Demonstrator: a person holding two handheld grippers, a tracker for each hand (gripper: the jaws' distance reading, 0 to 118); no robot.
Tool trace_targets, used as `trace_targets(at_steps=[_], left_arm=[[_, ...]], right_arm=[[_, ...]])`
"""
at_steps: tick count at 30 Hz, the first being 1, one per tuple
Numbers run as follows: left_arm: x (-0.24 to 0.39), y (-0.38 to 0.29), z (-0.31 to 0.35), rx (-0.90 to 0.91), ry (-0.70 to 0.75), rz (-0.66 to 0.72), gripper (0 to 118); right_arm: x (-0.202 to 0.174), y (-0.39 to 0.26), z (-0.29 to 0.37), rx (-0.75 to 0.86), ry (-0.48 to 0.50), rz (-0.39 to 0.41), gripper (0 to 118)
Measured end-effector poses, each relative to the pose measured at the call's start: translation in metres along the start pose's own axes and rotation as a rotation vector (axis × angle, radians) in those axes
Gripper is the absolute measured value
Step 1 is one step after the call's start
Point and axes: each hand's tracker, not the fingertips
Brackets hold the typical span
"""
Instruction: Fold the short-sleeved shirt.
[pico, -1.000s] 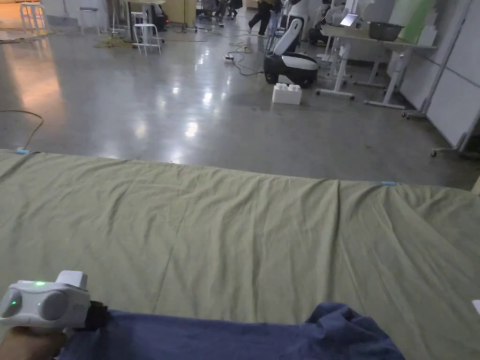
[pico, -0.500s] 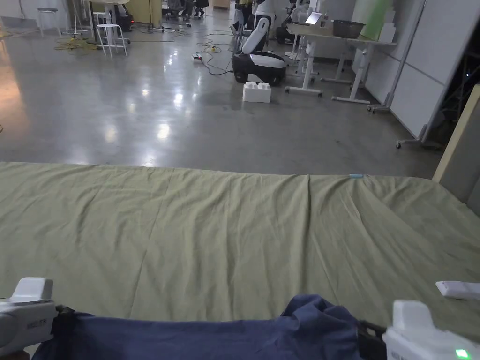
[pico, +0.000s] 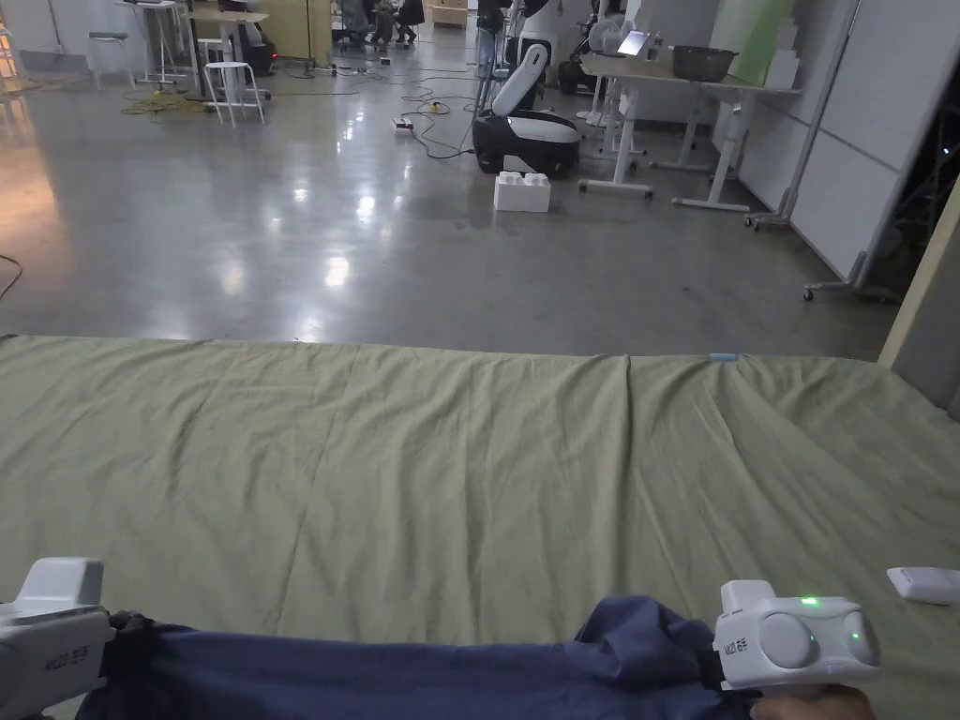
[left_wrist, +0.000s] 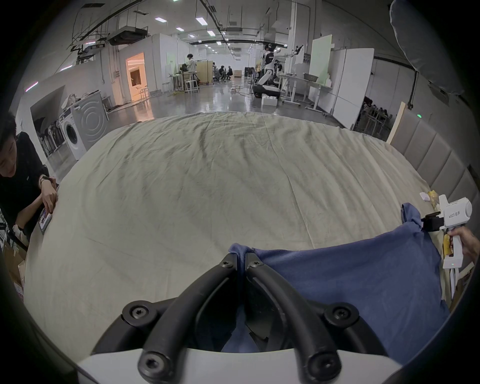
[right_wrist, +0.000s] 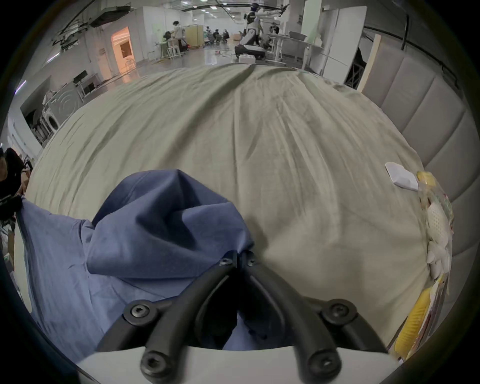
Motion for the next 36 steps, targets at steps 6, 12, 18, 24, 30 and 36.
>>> trace_targets(at_steps=[6, 12, 18, 24, 30, 36], left_arm=[[-0.006, 0.006, 0.022, 0.038, 0.002, 0.017, 4], [0.000, 0.031, 0.080, 0.146, 0.012, -0.006, 4], [-0.005, 0.066, 0.160, 0.303, 0.029, -0.017, 3], [-0.011, 0.106, 0.238, 0.419, 0.024, 0.026, 3], [-0.015, 0.151, 0.293, 0.502, 0.041, 0.026, 3], [-0.017, 0.200, 0.336, 0.569, 0.064, 0.018, 3]], right_arm=[[-0.006, -0.003, 0.042, 0.154, -0.094, -0.028, 2], [-0.003, 0.017, 0.119, 0.318, -0.121, 0.020, 2], [0.005, 0.035, 0.221, 0.518, -0.137, -0.022, 2], [0.007, 0.054, 0.327, 0.687, -0.151, -0.013, 2], [0.006, 0.085, 0.401, 0.814, -0.192, 0.038, 2], [0.007, 0.124, 0.455, 0.889, -0.226, 0.050, 2]])
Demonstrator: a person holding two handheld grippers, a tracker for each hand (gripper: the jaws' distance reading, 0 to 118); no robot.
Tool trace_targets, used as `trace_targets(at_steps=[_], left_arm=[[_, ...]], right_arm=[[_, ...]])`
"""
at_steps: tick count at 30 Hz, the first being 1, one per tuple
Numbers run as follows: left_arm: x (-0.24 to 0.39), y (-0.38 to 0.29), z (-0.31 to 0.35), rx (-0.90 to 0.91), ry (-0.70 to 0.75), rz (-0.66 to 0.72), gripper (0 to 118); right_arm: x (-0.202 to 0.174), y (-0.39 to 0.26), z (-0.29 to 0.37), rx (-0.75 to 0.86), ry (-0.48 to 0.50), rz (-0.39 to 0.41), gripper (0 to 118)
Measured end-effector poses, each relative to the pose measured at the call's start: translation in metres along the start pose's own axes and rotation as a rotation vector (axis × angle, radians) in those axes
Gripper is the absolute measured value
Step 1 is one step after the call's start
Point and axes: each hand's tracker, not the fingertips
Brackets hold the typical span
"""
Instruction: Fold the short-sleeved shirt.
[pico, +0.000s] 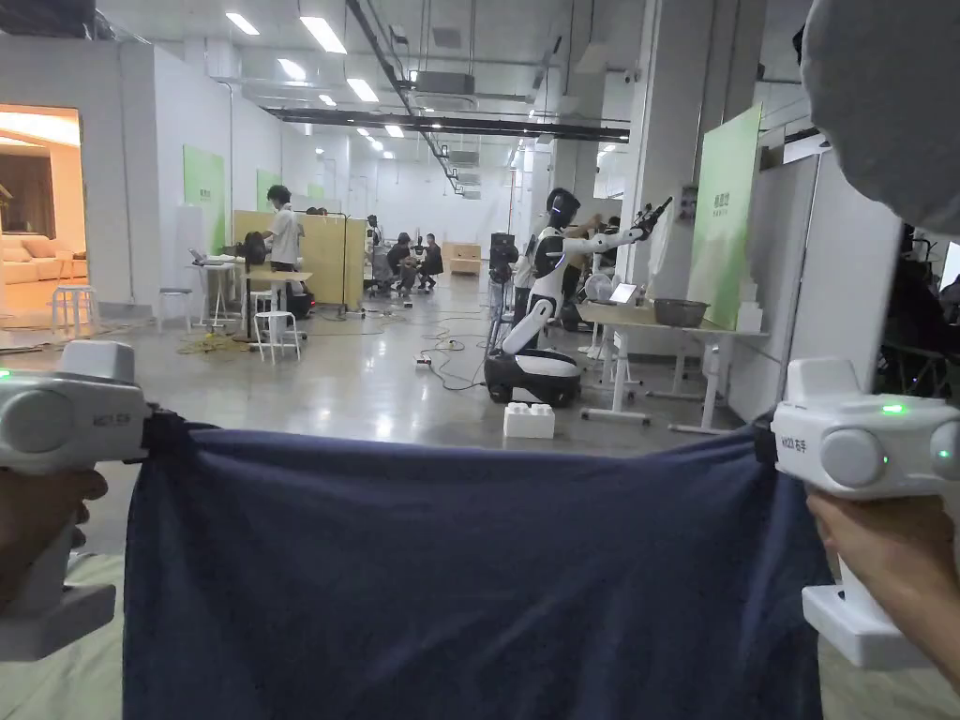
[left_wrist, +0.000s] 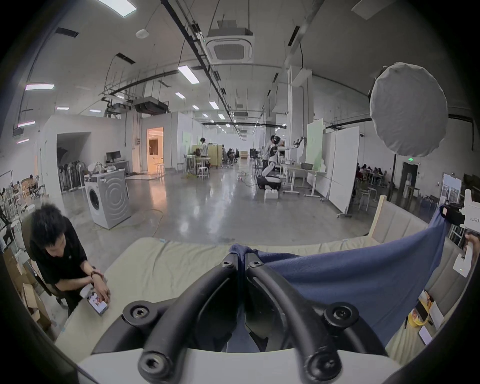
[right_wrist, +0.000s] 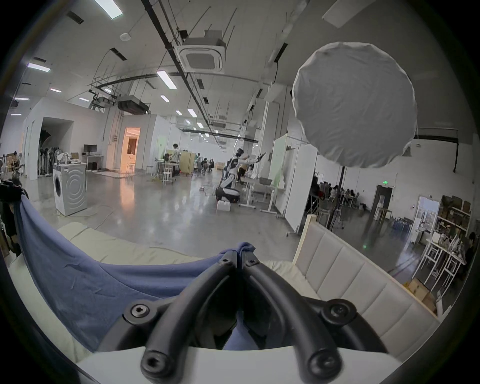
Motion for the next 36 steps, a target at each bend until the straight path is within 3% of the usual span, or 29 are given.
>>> trace_targets(at_steps=[5, 16, 25, 36], left_arm=[[0.000, 0.042, 0.004, 0.058, 0.022, -0.026, 3], [-0.004, 0.084, -0.003, 0.095, 0.065, -0.028, 3], [-0.007, 0.027, -0.022, 0.039, 0.076, -0.032, 3], [-0.018, -0.122, 0.004, -0.087, 0.022, -0.015, 3]], right_arm=[[0.000, 0.044, 0.000, 0.064, -0.020, 0.044, 2], [-0.009, 0.093, 0.005, 0.120, -0.051, 0.031, 2], [-0.023, 0.039, -0.002, 0.060, -0.021, 0.043, 2], [-0.029, -0.096, 0.013, -0.054, 0.070, 0.101, 2]])
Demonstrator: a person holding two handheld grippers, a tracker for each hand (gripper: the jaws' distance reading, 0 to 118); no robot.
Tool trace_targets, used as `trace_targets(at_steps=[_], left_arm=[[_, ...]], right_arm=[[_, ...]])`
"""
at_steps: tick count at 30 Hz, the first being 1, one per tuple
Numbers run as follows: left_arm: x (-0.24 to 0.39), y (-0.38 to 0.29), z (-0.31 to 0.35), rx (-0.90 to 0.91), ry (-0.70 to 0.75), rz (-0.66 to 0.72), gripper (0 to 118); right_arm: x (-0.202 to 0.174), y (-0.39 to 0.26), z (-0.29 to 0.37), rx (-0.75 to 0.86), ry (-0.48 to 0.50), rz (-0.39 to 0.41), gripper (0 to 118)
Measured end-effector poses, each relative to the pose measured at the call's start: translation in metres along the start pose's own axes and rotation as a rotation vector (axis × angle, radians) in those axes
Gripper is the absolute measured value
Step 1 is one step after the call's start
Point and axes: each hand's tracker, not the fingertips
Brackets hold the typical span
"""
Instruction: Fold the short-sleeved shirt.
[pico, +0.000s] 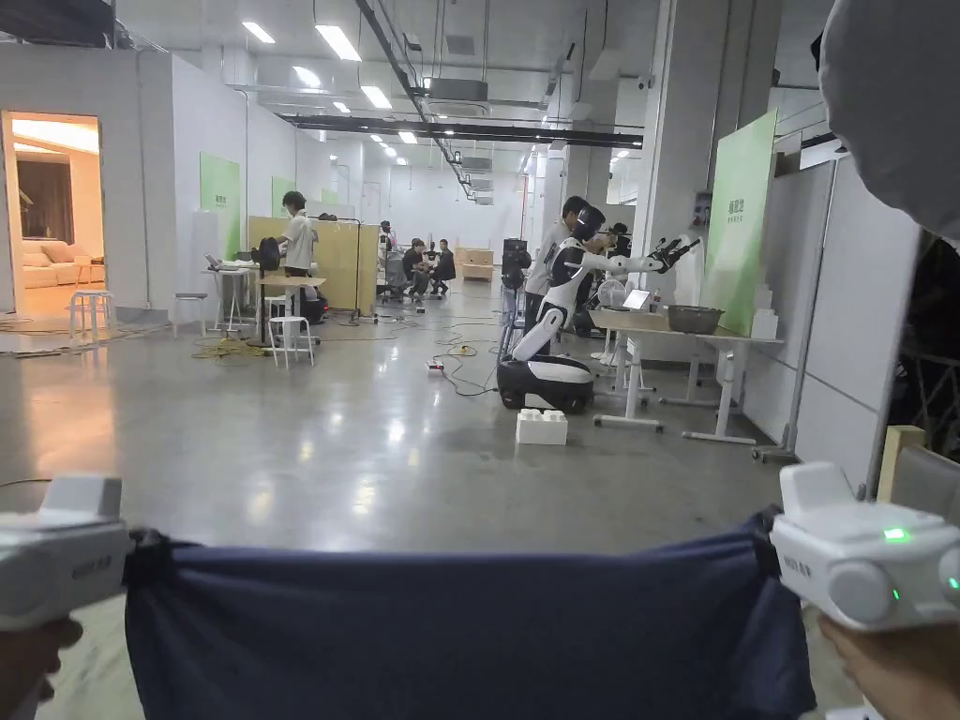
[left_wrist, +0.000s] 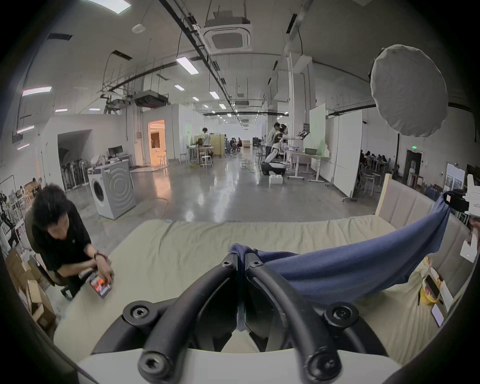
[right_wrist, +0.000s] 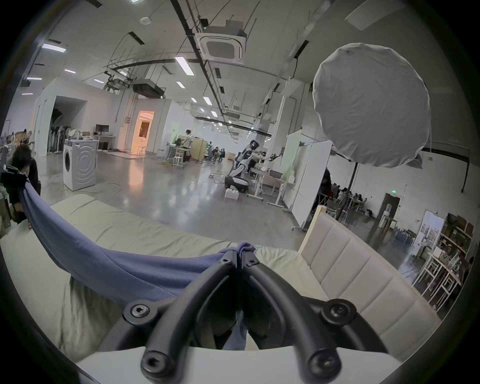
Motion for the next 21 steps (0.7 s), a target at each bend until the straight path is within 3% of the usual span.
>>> trace_targets(at_steps=[7, 9, 13, 14, 21], left_arm=[[-0.015, -0.086, 0.047, -0.015, -0.034, 0.063, 3], [-0.015, -0.110, 0.069, -0.013, -0.035, 0.034, 3], [-0.020, -0.152, 0.115, -0.010, -0.045, 0.044, 3], [-0.023, -0.162, 0.124, -0.017, -0.041, 0.048, 3], [-0.027, -0.238, 0.190, -0.083, 0.006, 0.099, 3]], right_arm=[[-0.010, -0.080, 0.063, -0.029, 0.049, -0.018, 2], [-0.013, -0.100, 0.087, -0.084, 0.084, -0.072, 2], [-0.018, -0.129, 0.139, -0.061, 0.066, -0.040, 2], [-0.019, -0.138, 0.150, -0.096, 0.070, -0.084, 2], [-0.040, -0.188, 0.226, -0.183, 0.091, -0.049, 2]])
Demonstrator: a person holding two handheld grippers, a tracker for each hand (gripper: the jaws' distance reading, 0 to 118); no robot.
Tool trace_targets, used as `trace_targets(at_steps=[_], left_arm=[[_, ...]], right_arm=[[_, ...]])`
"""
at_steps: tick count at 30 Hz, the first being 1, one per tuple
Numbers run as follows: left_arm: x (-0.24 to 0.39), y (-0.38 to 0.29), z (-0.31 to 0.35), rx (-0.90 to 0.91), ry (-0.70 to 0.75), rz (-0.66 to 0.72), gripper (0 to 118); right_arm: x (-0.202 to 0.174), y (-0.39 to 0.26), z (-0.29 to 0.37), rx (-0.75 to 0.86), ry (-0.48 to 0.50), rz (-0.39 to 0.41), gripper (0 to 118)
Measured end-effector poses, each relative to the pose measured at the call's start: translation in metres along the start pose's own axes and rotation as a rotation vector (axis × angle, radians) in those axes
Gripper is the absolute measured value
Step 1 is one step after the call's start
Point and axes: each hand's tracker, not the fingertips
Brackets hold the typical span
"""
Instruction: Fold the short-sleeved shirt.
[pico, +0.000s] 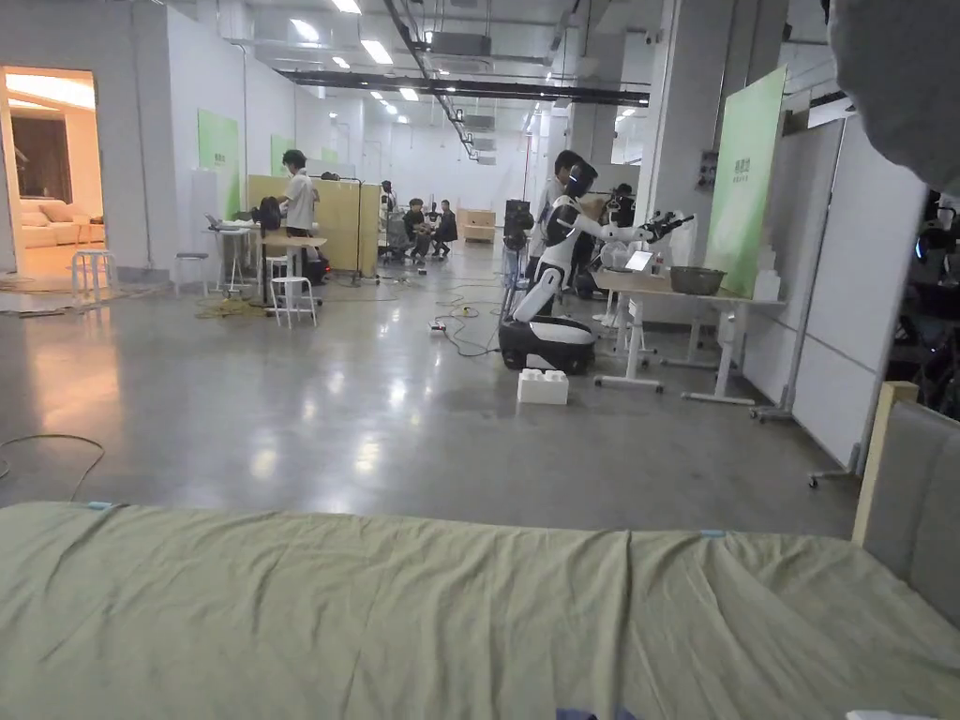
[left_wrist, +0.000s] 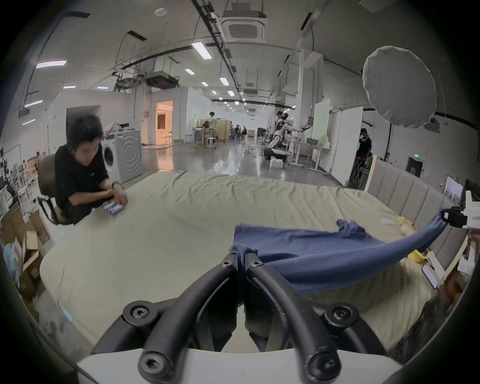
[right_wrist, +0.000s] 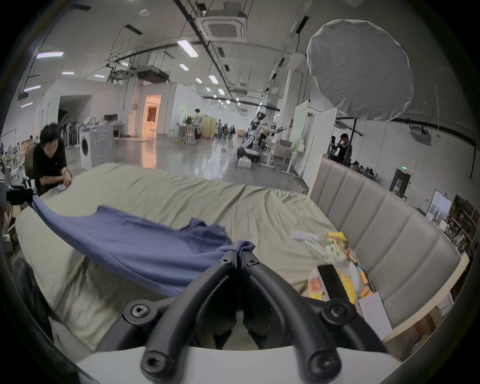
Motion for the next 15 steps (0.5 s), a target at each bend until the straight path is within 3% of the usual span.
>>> trace_targets(at_steps=[2, 6, 15], left_arm=[[-0.001, -0.022, 0.009, -0.065, 0.029, -0.042, 3], [-0.013, -0.065, 0.010, -0.175, 0.032, -0.019, 3], [-0.006, -0.099, -0.020, -0.424, 0.036, -0.124, 4]], right_arm=[[-0.008, -0.018, 0.009, -0.052, 0.003, 0.062, 2], [-0.015, -0.061, 0.019, -0.198, 0.020, 0.008, 2], [-0.042, -0.141, -0.006, -0.456, 0.047, 0.102, 2]])
